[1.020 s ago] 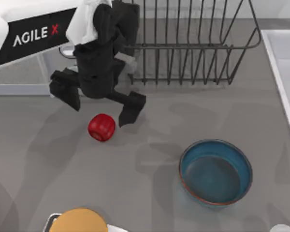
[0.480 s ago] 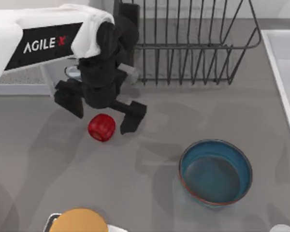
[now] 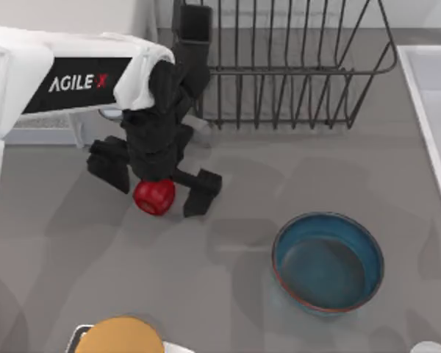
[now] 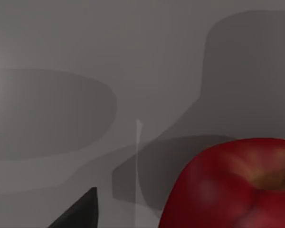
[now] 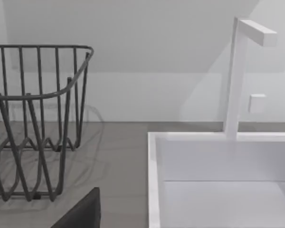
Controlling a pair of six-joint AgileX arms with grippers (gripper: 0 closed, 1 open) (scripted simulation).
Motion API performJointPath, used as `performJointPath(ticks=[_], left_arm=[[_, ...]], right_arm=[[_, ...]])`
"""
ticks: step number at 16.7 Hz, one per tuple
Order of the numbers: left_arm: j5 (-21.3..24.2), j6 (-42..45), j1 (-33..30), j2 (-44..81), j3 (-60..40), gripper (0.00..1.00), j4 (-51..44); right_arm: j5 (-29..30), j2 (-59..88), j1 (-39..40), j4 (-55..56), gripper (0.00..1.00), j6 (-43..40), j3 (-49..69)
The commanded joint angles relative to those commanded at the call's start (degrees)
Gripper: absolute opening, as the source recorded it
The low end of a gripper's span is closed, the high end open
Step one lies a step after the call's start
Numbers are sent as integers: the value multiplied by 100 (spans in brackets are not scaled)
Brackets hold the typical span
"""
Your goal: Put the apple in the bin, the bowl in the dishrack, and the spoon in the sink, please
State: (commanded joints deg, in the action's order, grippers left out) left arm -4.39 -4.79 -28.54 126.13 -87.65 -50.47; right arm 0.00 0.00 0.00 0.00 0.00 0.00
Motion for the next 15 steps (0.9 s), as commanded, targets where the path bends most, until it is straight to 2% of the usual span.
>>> performJointPath(ticks=[13,15], left_arm=[[0,0,0,0,0,2,0],[0,0,0,0,0,0,0]], right_arm=[[0,0,0,0,100,0,0],[0,0,0,0,100,0,0]])
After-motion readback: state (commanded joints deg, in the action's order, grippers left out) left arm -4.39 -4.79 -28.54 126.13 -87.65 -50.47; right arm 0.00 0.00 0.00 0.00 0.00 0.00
